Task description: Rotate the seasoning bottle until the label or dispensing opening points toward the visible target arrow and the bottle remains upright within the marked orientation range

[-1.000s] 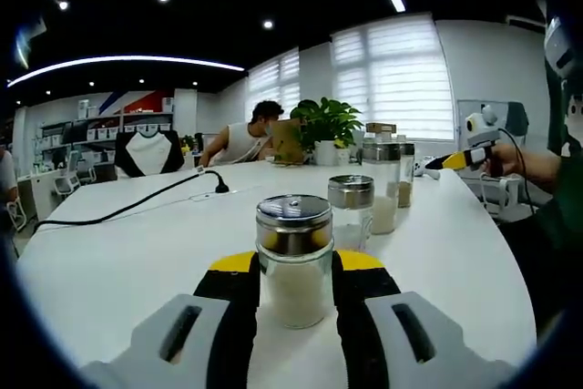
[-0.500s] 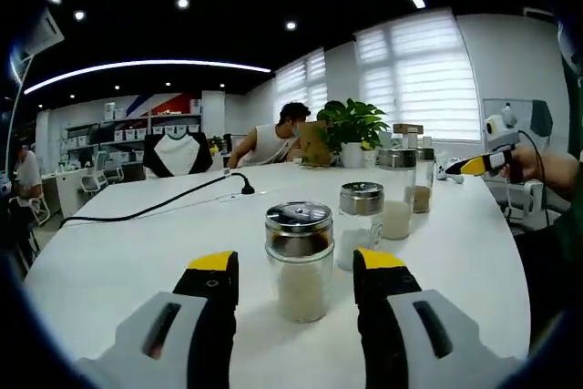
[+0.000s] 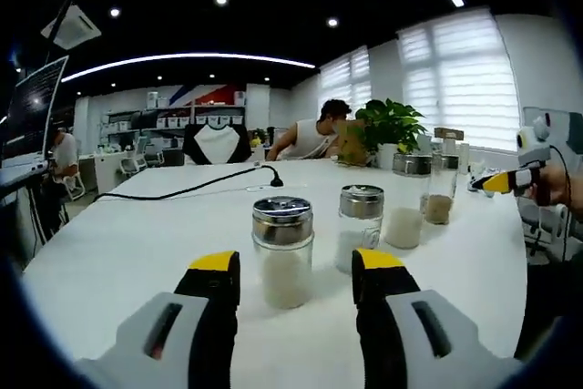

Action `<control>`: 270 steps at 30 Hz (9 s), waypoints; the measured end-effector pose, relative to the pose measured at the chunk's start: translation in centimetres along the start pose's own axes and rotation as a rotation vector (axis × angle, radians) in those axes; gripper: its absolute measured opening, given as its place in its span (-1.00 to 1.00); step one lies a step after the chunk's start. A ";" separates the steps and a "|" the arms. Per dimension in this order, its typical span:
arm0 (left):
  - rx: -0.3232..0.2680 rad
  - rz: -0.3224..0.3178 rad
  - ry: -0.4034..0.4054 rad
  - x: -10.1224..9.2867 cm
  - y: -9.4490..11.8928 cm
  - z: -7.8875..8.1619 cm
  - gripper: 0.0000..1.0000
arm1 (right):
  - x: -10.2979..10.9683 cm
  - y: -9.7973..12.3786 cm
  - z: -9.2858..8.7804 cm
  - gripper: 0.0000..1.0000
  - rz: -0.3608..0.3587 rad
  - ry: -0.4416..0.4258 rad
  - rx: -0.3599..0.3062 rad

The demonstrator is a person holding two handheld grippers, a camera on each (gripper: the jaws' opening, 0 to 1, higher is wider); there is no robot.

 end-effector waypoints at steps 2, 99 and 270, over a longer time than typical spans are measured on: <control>-0.005 0.042 0.001 0.1 0.0 0.1 0.04 | 0.0 0.0 -0.1 0.48 0.001 -0.001 0.006; 0.060 -0.138 -0.033 1.6 -3.2 -1.4 -0.36 | 0.7 -0.6 -0.7 0.47 0.019 -0.020 0.017; 0.020 0.162 0.004 1.0 -3.2 -1.0 -0.36 | 1.1 -0.4 -0.7 0.45 0.019 0.003 0.010</control>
Point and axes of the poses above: the point that each gripper's makers call its tool centre point, and the gripper's own axes: y roughly backward along the fingers, x roughly to its left, z roughly out of its top, the point moved 3 cm from there along y, roughly backward along the fingers, and after that the axes turned 11 degrees about -z, right-handed, at the moved point
